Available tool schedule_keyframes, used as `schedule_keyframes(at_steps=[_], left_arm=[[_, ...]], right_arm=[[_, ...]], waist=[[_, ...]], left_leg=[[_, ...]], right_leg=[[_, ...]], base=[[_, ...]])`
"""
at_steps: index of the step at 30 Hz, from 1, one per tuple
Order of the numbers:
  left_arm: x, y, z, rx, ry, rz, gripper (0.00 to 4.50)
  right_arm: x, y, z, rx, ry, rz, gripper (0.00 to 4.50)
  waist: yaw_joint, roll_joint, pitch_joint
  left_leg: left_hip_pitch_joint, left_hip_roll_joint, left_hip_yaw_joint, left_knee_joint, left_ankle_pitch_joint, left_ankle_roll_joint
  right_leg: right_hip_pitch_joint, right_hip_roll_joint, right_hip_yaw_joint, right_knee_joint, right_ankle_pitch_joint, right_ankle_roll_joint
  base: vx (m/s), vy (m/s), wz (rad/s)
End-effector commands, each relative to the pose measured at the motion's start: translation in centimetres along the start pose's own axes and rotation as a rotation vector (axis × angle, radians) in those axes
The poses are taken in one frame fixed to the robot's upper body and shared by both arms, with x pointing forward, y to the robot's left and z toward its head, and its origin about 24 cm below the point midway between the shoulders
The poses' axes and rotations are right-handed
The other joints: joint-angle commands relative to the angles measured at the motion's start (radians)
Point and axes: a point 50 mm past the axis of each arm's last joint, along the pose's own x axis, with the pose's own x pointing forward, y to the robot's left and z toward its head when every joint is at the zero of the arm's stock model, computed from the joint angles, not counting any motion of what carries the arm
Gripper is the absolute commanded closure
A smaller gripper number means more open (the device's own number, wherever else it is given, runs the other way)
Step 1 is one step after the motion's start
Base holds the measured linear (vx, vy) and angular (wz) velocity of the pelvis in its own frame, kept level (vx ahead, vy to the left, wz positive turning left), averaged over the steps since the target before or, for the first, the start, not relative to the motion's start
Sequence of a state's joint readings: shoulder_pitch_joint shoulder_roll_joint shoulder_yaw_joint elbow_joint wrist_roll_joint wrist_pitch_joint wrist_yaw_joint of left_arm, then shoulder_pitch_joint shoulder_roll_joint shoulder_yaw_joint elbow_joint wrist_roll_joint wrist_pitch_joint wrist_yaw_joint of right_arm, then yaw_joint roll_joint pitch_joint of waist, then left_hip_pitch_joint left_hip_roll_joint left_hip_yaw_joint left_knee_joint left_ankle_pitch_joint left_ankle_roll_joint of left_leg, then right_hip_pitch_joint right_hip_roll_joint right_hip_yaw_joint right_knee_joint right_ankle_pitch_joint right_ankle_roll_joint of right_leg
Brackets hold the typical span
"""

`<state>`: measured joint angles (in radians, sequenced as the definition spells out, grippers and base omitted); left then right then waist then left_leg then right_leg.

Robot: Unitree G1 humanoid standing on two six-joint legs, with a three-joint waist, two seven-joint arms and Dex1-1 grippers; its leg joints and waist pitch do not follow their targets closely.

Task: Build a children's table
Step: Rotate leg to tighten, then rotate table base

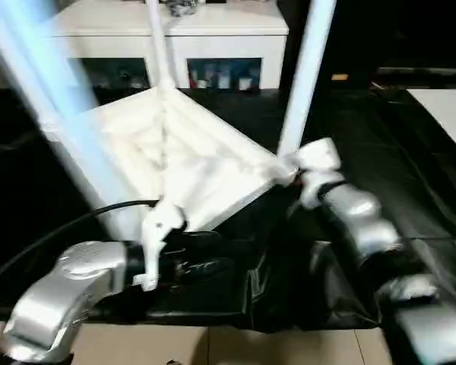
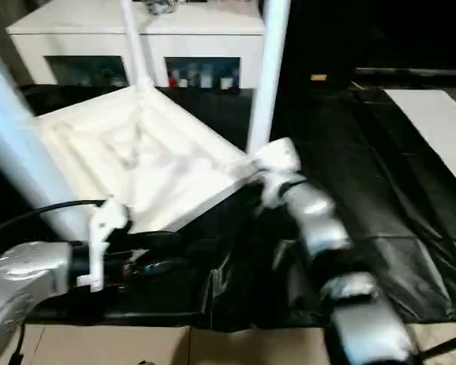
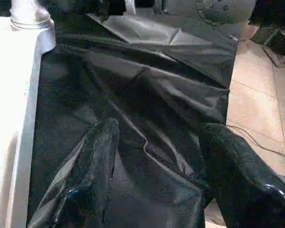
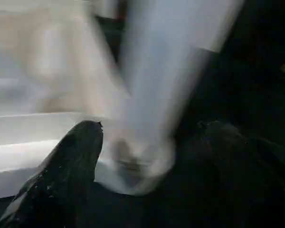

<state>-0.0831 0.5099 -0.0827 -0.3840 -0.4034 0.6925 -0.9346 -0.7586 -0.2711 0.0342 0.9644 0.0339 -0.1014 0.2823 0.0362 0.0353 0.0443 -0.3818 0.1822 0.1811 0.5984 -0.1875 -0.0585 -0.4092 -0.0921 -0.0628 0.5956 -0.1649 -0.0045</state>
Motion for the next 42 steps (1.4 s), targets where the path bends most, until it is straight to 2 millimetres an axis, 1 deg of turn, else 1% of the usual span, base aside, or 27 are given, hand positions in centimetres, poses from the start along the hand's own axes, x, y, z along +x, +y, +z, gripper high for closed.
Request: schedule_keyframes(at_steps=[1, 4, 5, 8, 9, 10, 11, 12, 13, 15, 17, 20, 21, 23, 26, 27, 28, 31, 33, 34, 35, 36, 37, 39, 40, 41, 42], left_arm=[[-0.8, -0.1, 0.4, 0.008, -0.011, 0.007, 1.15], [-1.7, -0.3, 0.3, -0.009, -0.011, 0.001, 1.06], [-1.8, -0.4, 0.4, -0.011, -0.013, 0.0, 0.82], [-3.0, -0.4, 0.2, -0.042, -0.018, -0.003, 0.67], [-3.0, -0.4, 0.2, -0.042, -0.018, -0.003, 0.43], [-3.9, -0.4, -0.2, -0.045, -0.003, 0.004, 0.43], [-4.3, -0.4, -0.3, -0.046, 0.001, 0.004, 0.28], [-4.7, -0.5, -0.4, -0.046, 0.003, 0.005, 0.28], [-4.9, -0.6, -0.5, -0.042, 0.006, 0.008, 0.11], [-5.5, -0.8, -0.6, -0.041, 0.006, 0.013, 0.04], [-6.2, -1.2, -0.8, -0.052, -0.003, 0.016, 0.04], [-6.9, -1.8, -1.0, -0.111, -0.017, 0.027, 0.04], [-7.2, -1.7, -1.2, -0.138, 0.0, 0.047, 0.04], [-7.3, -1.7, -1.5, -0.146, 0.024, 0.066, 0.04], [-7.3, -1.9, -2.0, -0.159, 0.044, 0.068, 0.04], [-7.3, -2.0, -2.2, -0.17, 0.042, 0.063, 0.04], [-7.3, -2.3, -2.4, -0.194, 0.037, 0.057, 0.04], [-7.4, -2.4, -2.5, -0.216, 0.022, 0.055, 0.04], [-7.9, -2.3, -2.6, -0.233, 0.011, 0.061, 0.04], [-8.1, -2.2, -2.7, -0.239, 0.007, 0.067, 0.04], [-8.8, -2.1, -2.7, -0.252, -0.003, 0.085, 0.04], [-9.1, -2.0, -2.8, -0.256, -0.007, 0.093, 0.04], [-9.5, -1.9, -2.9, -0.261, -0.011, 0.106, 0.04], [-10.7, -1.7, -3.2, -0.28, -0.015, 0.141, 0.04], [-11.3, -1.7, -3.5, -0.293, -0.012, 0.161, 0.04], [-11.8, -1.7, -3.7, -0.305, -0.008, 0.179, 0.04], [-12.3, -1.6, -3.8, -0.312, -0.004, 0.193, 0.04]], right_arm=[[0.1, -1.1, 0.2, -0.011, 0.0, -0.076, 0.7], [0.1, -2.1, 0.3, -0.025, 0.008, -0.142, 0.7], [0.1, -2.2, 0.4, -0.024, 0.008, -0.15, 0.7], [0.0, -3.3, 0.2, -0.033, 0.026, -0.213, 0.7], [0.0, -3.3, 0.2, -0.033, 0.026, -0.213, 0.7], [0.0, -3.4, 0.3, -0.032, 0.024, -0.216, 0.7], [0.0, -3.4, 0.3, -0.022, 0.019, -0.209, 0.7], [0.1, -3.3, 0.4, -0.012, 0.013, -0.198, 0.7], [0.1, -3.1, 0.4, -0.001, 0.007, -0.179, 0.7], [0.2, -2.7, 0.3, 0.013, -0.003, -0.145, 0.7], [0.2, -2.2, 0.1, 0.013, -0.01, -0.112, 0.7], [0.0, -1.3, -0.4, 0.034, -0.028, 0.0, 0.7], [-0.2, -0.7, -0.6, 0.037, -0.038, 0.085, 0.7], [-0.5, -0.3, -0.9, 0.021, -0.041, 0.158, 0.7], [-1.3, 0.3, -1.8, -0.037, 0.0, 0.337, 0.7], [-1.8, 0.5, -2.3, -0.075, 0.021, 0.402, 0.7], [-2.6, 0.6, -3.0, -0.121, 0.064, 0.516, 0.7], [-3.1, 1.0, -3.1, -0.099, 0.068, 0.617, 0.7], [-3.3, 2.1, -2.6, -0.05, 0.027, 0.719, 0.7], [-3.3, 2.4, -2.4, -0.034, 0.013, 0.739, 0.7], [-3.1, 3.2, -1.8, 0.004, -0.026, 0.777, 0.7], [-3.0, 3.5, -1.5, 0.019, -0.042, 0.786, 0.7], [-2.8, 3.8, -1.2, 0.043, -0.06, 0.79, 0.7], [-2.1, 4.5, -0.5, 0.075, -0.09, 0.783, 0.7], [-1.7, 4.9, -0.2, 0.07, -0.098, 0.768, 0.7], [-1.3, 5.1, 0.1, 0.057, -0.103, 0.744, 0.7], [-1.0, 5.2, 0.4, 0.045, -0.11, 0.715, 0.7]], waist=[[-0.003, 0.001, -0.057], [-0.011, -0.002, -0.058], [-0.011, -0.002, -0.058], [-0.014, -0.003, -0.06], [-0.014, -0.003, -0.058], [-0.014, -0.005, -0.059], [-0.016, -0.006, -0.058], [-0.017, -0.005, -0.056], [-0.019, -0.008, -0.057], [-0.022, -0.004, -0.055], [-0.024, -0.006, -0.054], [-0.029, -0.005, -0.054], [-0.028, -0.005, -0.053], [-0.025, -0.006, -0.053], [-0.019, -0.005, -0.053], [-0.016, -0.002, -0.052], [-0.013, -0.001, -0.051], [-0.003, -0.001, -0.052], [-0.002, -0.004, -0.05], [-0.001, -0.005, -0.048], [-0.002, -0.012, -0.047], [-0.002, -0.007, -0.044], [-0.002, -0.009, -0.044], [-0.003, -0.007, -0.043], [-0.003, -0.01, -0.041], [-0.005, -0.012, -0.042], [-0.005, -0.009, -0.041]], left_leg=[[0.017, 0.031, -0.008, -0.078, -0.284, -0.004], [0.013, 0.03, -0.007, -0.074, -0.271, 0.009], [0.014, 0.029, -0.006, -0.072, -0.272, 0.012], [0.012, 0.029, -0.005, -0.069, -0.253, 0.02], [0.011, 0.028, -0.004, -0.069, -0.258, 0.023], [0.013, 0.029, -0.003, -0.067, -0.264, 0.026], [0.009, 0.028, -0.004, -0.068, -0.263, 0.027], [0.009, 0.03, -0.004, -0.069, -0.278, 0.027], [0.011, 0.03, -0.004, -0.067, -0.288, 0.029], [0.011, 0.031, -0.005, -0.069, -0.297, 0.031], [0.012, 0.034, -0.005, -0.07, -0.305, 0.03], [0.012, 0.035, -0.005, -0.071, -0.325, 0.031], [0.013, 0.035, -0.005, -0.071, -0.327, 0.035], [0.015, 0.036, -0.005, -0.072, -0.33, 0.045], [0.012, 0.039, -0.006, -0.073, -0.316, 0.05], [0.011, 0.04, -0.005, -0.073, -0.316, 0.049], [0.012, 0.04, -0.005, -0.073, -0.321, 0.047], [0.015, 0.042, -0.003, -0.072, -0.326, 0.048], [0.011, 0.043, -0.005, -0.074, -0.338, 0.049], [0.01, 0.043, -0.006, -0.075, -0.351, 0.045], [0.011, 0.042, -0.005, -0.073, -0.354, 0.046], [0.01, 0.043, -0.008, -0.076, -0.37, 0.04], [0.016, 0.044, -0.008, -0.074, -0.383, 0.03], [0.016, 0.043, -0.01, -0.076, -0.394, 0.022], [0.021, 0.043, -0.012, -0.076, -0.419, 0.011], [0.022, 0.043, -0.014, -0.077, -0.424, 0.006], [0.025, 0.043, -0.016, -0.078, -0.437, -0.004]], right_leg=[[0.044, -0.034, 0.033, -0.059, -0.246, -0.211], [0.045, -0.033, 0.032, -0.057, -0.241, -0.216], [0.043, -0.033, 0.032, -0.057, -0.244, -0.216], [0.043, -0.031, 0.032, -0.054, -0.231, -0.223], [0.042, -0.03, 0.031, -0.054, -0.237, -0.222], [0.04, -0.031, 0.032, -0.053, -0.242, -0.221], [0.043, -0.031, 0.032, -0.053, -0.248, -0.219], [0.041, -0.032, 0.031, -0.055, -0.269, -0.212], [0.039, -0.031, 0.032, -0.056, -0.28, -0.209], [0.037, -0.03, 0.032, -0.056, -0.287, -0.211], [0.036, -0.03, 0.032, -0.056, -0.285, -0.217], [0.035, -0.029, 0.033, -0.055, -0.293, -0.222], [0.035, -0.028, 0.033, -0.055, -0.288, -0.225], [0.035, -0.026, 0.033, -0.056, -0.291, -0.223], [0.038, -0.028, 0.033, -0.056, -0.289, -0.229], [0.039, -0.027, 0.032, -0.057, -0.29, -0.229], [0.04, -0.026, 0.031, -0.058, -0.293, -0.232], [0.038, -0.026, 0.033, -0.058, -0.296, -0.237], [0.039, -0.027, 0.033, -0.058, -0.319, -0.232], [0.039, -0.03, 0.033, -0.061, -0.356, -0.219], [0.037, -0.03, 0.034, -0.063, -0.372, -0.212], [0.035, -0.032, 0.034, -0.065, -0.416, -0.198], [0.028, -0.032, 0.035, -0.069, -0.445, -0.192], [0.026, -0.033, 0.036, -0.068, -0.458, -0.192], [0.018, -0.034, 0.037, -0.072, -0.497, -0.181], [0.016, -0.036, 0.037, -0.073, -0.506, -0.181], [0.014, -0.037, 0.038, -0.074, -0.521, -0.176]], base=[[0.0, 0.0, 0.0], [0.0, 0.0, 0.0], [0.0, 0.0, 0.0], [0.0, 0.0, 0.0], [0.0, 0.0, 0.0], [0.0, 0.0, 0.0], [0.0, 0.0, 0.0], [0.0, 0.0, 0.0], [0.0, 0.0, 0.0], [0.0, 0.0, 0.0], [0.0, 0.0, 0.0], [0.0, 0.0, 0.0], [0.0, 0.0, 0.0], [0.0, 0.0, 0.0], [0.0, 0.0, 0.0], [0.0, 0.0, 0.0], [0.0, 0.0, 0.0], [0.0, 0.0, 0.0], [0.0, 0.0, 0.0], [0.0, 0.0, 0.0], [0.0, 0.0, 0.0], [0.0, 0.0, 0.0], [0.0, 0.0, 0.0], [0.0, 0.0, 0.0], [0.0, 0.0, 0.0], [0.0, 0.0, 0.0], [0.0, 0.0, 0.0]])
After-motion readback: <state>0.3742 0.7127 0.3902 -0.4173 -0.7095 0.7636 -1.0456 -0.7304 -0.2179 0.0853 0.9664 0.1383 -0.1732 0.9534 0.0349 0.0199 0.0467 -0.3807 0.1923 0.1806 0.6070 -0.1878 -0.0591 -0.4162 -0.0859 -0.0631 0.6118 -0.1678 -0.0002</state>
